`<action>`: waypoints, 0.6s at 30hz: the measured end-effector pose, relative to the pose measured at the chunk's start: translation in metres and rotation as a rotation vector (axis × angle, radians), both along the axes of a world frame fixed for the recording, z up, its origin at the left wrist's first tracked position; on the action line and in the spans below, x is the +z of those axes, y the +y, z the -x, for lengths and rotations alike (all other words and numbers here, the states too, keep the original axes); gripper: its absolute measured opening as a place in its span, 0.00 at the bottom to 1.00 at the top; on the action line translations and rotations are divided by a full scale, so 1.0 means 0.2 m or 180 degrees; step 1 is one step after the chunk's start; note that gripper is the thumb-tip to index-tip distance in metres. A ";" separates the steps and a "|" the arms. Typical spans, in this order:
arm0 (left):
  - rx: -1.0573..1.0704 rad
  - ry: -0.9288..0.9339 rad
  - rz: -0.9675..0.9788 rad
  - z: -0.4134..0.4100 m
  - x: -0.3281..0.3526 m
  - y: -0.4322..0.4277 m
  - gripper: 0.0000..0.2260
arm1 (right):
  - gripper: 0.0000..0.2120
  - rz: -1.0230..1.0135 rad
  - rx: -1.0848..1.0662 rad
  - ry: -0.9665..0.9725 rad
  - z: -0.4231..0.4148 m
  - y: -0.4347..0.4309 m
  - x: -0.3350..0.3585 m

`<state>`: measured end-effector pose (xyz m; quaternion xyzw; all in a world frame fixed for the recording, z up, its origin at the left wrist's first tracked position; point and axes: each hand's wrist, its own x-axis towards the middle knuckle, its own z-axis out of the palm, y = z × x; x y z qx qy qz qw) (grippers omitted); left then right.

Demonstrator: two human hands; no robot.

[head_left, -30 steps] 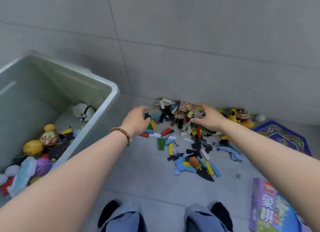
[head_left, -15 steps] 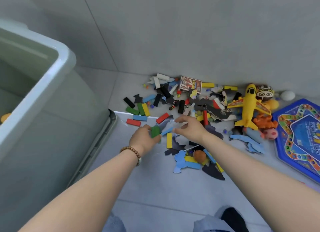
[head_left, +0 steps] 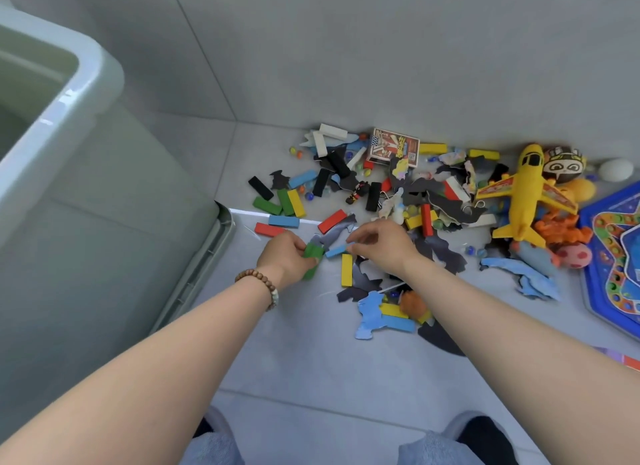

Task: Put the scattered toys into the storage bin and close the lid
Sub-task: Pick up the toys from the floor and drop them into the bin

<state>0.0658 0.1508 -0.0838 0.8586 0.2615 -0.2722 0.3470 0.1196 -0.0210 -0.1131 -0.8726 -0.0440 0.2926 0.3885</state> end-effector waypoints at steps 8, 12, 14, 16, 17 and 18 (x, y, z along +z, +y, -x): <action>0.0632 -0.0264 0.0700 0.09 -0.05 0.05 0.09 | 0.08 0.0132 0.0139 -0.0290 0.04 -0.03 -0.02; 0.1337 -0.0179 0.1386 0.10 -0.03 0.07 0.14 | 0.08 0.0175 -0.0145 -0.0342 0.05 0.00 -0.02; 0.1920 -0.0123 0.2124 0.09 -0.02 0.07 0.12 | 0.09 -0.0363 -0.0749 -0.0006 0.06 0.03 0.01; 0.2350 -0.0004 0.2970 0.09 -0.01 0.06 0.11 | 0.08 -0.0926 -0.1313 0.0462 0.08 0.05 0.07; 0.2455 0.0042 0.3246 0.09 -0.01 0.06 0.11 | 0.08 -0.1060 -0.1444 0.0721 0.09 0.07 0.10; 0.2542 0.0071 0.3473 0.08 -0.01 0.05 0.12 | 0.08 -0.1112 -0.1458 0.0972 0.10 0.08 0.13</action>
